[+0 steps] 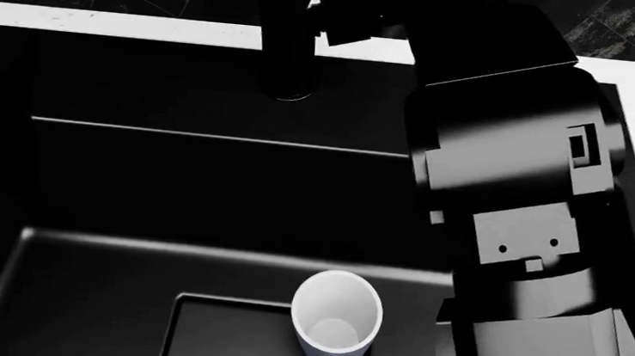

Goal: Turn on the sink faucet.

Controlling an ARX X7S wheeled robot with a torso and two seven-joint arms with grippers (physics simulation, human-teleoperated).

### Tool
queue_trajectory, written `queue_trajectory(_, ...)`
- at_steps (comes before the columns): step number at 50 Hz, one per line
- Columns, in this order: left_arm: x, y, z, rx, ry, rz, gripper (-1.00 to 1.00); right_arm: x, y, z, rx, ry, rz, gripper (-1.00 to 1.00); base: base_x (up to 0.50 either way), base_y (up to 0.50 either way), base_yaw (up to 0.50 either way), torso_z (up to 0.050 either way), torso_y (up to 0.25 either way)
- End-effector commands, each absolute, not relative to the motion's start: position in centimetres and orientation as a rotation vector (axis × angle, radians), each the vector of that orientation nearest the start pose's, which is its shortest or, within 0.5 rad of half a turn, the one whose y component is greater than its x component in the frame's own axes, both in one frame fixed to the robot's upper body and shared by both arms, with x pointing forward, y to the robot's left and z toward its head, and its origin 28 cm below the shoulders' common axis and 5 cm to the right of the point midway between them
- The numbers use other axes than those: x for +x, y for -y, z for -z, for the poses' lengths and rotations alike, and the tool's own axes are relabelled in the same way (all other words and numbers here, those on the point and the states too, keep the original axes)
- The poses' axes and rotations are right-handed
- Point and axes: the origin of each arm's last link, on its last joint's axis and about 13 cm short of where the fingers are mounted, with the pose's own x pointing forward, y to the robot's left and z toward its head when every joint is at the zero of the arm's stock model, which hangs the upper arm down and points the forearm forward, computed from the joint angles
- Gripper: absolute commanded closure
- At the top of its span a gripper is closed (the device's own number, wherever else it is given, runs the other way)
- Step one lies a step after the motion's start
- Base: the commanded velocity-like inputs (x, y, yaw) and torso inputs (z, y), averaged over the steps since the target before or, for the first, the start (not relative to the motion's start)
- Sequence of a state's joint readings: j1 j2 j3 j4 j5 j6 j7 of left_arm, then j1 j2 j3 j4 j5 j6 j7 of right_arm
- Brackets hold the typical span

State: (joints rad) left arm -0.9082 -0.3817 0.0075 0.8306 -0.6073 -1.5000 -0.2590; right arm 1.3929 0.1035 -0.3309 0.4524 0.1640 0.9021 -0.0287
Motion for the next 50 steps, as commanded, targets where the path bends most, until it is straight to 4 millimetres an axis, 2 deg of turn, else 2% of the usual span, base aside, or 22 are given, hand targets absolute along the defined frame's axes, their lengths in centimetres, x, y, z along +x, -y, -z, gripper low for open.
queue_trajectory(1,23.0,-23.6,-27.6,0.233,0.208,0.121,-1.0,39.7,8.0,-32.3,-0.238,0.003,-0.145,-1.0,0.0,0.0,0.0,0.0,0.0)
queue_trajectory(15,22.9,-23.5,-27.7,0.232,0.211,0.131,-1.0,40.6,7.6,-32.5,-0.254,-0.008,-0.145,-1.0,0.0,0.0,0.0,0.0,0.0)
queue_trajectory(32,23.0,-23.3,-27.6,0.233,0.206,0.143,-1.0,41.7,8.2,-32.0,-0.254,-0.037,-0.133,-1.0,0.0,0.0,0.0,0.0,0.0)
queue_trajectory(50,23.0,-23.3,-27.4,0.234,0.212,0.157,-1.0,42.7,6.9,-31.9,-0.297,-0.053,-0.157,-1.0,0.0,0.0,0.0,0.0,0.0)
